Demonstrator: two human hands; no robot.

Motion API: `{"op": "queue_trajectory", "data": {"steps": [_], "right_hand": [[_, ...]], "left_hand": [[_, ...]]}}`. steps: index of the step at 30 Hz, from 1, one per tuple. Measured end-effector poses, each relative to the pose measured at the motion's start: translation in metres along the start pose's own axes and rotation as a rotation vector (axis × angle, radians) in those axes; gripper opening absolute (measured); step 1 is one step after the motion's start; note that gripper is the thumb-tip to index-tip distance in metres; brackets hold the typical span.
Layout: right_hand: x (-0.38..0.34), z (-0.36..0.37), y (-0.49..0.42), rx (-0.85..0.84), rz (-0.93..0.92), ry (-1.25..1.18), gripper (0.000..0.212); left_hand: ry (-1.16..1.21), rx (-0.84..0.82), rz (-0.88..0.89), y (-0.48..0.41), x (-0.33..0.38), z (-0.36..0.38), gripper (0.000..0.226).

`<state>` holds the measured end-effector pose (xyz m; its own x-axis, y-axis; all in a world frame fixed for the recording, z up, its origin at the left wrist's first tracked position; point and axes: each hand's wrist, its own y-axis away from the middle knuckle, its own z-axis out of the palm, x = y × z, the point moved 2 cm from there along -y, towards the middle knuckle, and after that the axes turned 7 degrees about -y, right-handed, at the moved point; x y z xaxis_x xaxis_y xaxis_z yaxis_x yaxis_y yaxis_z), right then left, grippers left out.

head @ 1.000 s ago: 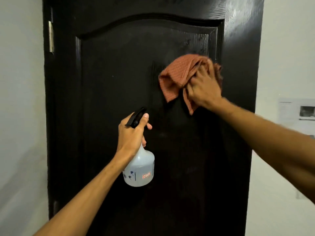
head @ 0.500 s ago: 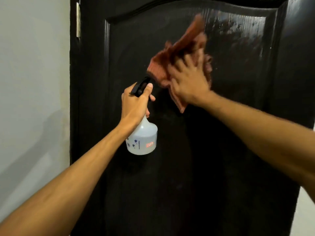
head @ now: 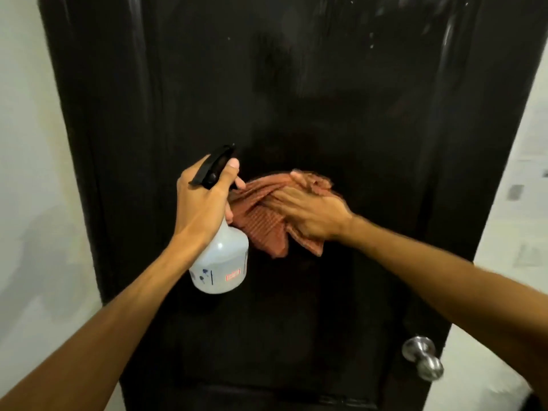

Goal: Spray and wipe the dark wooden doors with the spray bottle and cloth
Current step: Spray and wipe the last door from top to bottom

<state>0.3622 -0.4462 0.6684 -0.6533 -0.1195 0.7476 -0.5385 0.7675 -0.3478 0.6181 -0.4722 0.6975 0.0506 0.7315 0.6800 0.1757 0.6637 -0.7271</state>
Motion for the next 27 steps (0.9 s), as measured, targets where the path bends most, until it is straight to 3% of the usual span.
{"op": "queue_trajectory", "data": {"steps": [1,4,6,8,11,12,14,16,17,19,21,23,25,27], "right_hand": [[0.025,-0.007,0.011,0.074,0.116,0.021,0.053],[0.102,-0.053,0.052,0.28,0.732,0.031,0.049],[0.095,-0.047,0.069,0.37,0.929,0.023,0.051],[0.026,-0.004,0.083,0.305,0.843,0.002,0.053],[-0.083,0.067,0.119,0.079,0.5,-0.179,0.051],[-0.085,0.075,0.128,0.036,0.524,-0.239,0.054],[-0.06,0.074,0.132,0.077,0.842,-0.292,0.056],[-0.046,0.068,0.124,0.211,1.14,-0.204,0.037],[-0.059,0.068,0.113,0.277,1.172,-0.155,0.032],[-0.121,0.091,0.079,0.253,0.962,-0.249,0.043],[-0.196,0.121,0.057,0.054,0.592,-0.462,0.049],[-0.214,0.136,0.065,0.041,0.395,-0.462,0.045],[-0.182,0.133,0.086,0.19,0.507,-0.319,0.037],[-0.148,0.131,0.122,0.328,0.857,-0.201,0.028]], "left_hand": [[0.004,-0.023,-0.022,0.007,-0.006,0.007,0.021],[0.035,-0.066,-0.037,0.026,-0.016,0.028,0.022],[0.028,-0.095,-0.025,0.04,-0.024,0.043,0.022],[0.032,-0.109,-0.041,0.056,-0.034,0.057,0.023],[0.015,-0.122,-0.078,0.084,-0.055,0.072,0.024],[0.012,-0.124,-0.088,0.09,-0.063,0.075,0.024],[0.008,-0.113,-0.101,0.1,-0.078,0.076,0.024],[0.003,-0.077,-0.095,0.109,-0.092,0.072,0.023],[-0.005,-0.054,-0.093,0.113,-0.099,0.069,0.022],[-0.022,-0.018,-0.099,0.125,-0.111,0.063,0.022],[-0.032,-0.004,-0.098,0.138,-0.124,0.055,0.021],[-0.05,-0.015,-0.076,0.148,-0.136,0.048,0.021],[-0.083,-0.039,-0.057,0.159,-0.148,0.044,0.02],[-0.091,-0.049,-0.055,0.172,-0.162,0.043,0.018]]}}
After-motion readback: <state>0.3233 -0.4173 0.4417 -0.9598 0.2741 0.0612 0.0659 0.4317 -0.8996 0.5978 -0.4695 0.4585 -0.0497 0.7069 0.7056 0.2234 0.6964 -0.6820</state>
